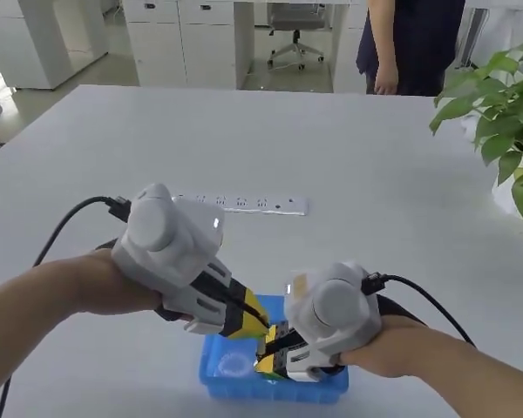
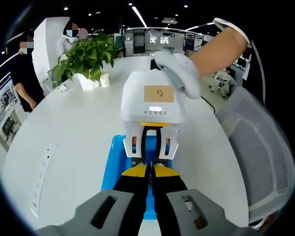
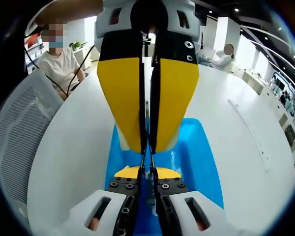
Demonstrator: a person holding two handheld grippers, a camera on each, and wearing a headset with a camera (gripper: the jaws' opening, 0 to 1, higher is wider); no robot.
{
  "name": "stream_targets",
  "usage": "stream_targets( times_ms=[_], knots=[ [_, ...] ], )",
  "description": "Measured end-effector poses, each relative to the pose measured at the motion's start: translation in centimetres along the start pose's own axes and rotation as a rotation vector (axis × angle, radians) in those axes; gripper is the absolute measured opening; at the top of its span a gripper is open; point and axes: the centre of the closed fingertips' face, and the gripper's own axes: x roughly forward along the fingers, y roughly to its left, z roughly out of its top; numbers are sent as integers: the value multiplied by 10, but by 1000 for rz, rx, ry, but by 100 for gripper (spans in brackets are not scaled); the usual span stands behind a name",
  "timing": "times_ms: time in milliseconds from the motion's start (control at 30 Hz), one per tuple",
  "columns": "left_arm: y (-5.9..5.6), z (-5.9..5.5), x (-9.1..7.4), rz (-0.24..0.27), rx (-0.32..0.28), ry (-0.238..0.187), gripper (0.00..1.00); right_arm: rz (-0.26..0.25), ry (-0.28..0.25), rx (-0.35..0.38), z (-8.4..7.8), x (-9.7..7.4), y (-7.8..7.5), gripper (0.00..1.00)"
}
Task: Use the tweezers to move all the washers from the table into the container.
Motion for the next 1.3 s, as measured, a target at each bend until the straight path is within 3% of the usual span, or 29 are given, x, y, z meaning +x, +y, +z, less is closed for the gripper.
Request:
stream_targets(
  times_ms=[533, 900, 1100, 1300],
  knots=[
    [-2, 15, -12, 15, 28, 3, 5, -32, -36, -20, 14, -16, -1, 10],
    [-7, 32, -28, 38, 35, -33, 5, -60, -74, -18, 30, -33, 1, 8],
    [-14, 39, -38, 38, 35, -49, 5, -61, -89, -16, 39, -42, 10, 7],
    [-29, 43, -44, 20, 38, -49, 5, -57, -74, -30, 42, -50, 24, 6]
  ],
)
